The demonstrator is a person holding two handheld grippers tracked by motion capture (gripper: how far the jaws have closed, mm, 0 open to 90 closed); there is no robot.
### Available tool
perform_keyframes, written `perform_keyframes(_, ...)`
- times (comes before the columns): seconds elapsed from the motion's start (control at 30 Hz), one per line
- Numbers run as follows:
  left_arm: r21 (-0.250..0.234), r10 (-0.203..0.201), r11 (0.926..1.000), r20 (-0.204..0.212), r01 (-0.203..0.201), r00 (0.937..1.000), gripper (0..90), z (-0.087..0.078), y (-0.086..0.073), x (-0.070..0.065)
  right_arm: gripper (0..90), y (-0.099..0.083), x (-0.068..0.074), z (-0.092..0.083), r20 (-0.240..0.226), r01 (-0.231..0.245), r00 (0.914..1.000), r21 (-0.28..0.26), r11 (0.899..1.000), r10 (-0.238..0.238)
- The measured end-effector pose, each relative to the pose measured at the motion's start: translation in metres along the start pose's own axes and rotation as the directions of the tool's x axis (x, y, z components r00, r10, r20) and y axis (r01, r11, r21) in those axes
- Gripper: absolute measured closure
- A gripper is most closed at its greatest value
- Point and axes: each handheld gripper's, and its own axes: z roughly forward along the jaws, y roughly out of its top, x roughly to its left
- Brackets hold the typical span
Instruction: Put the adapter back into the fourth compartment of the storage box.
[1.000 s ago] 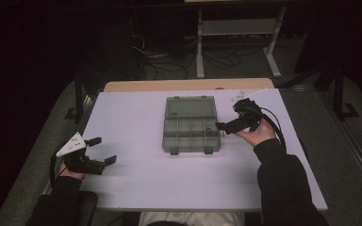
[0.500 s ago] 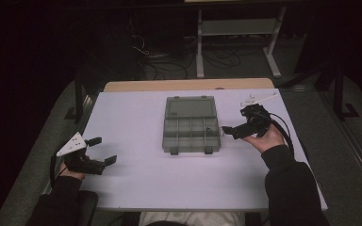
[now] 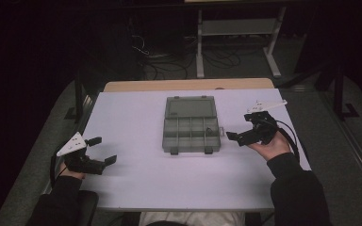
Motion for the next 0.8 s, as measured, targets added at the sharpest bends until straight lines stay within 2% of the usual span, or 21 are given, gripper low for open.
perform_keyframes(0.8,-0.001,-0.001,1.0000,0.000,0.001,1.0000,0.0,0.000,0.000,0.000,0.0,-0.035,0.005,-0.018,-0.020,-0.040,0.9990,-0.033,0.999,0.039)
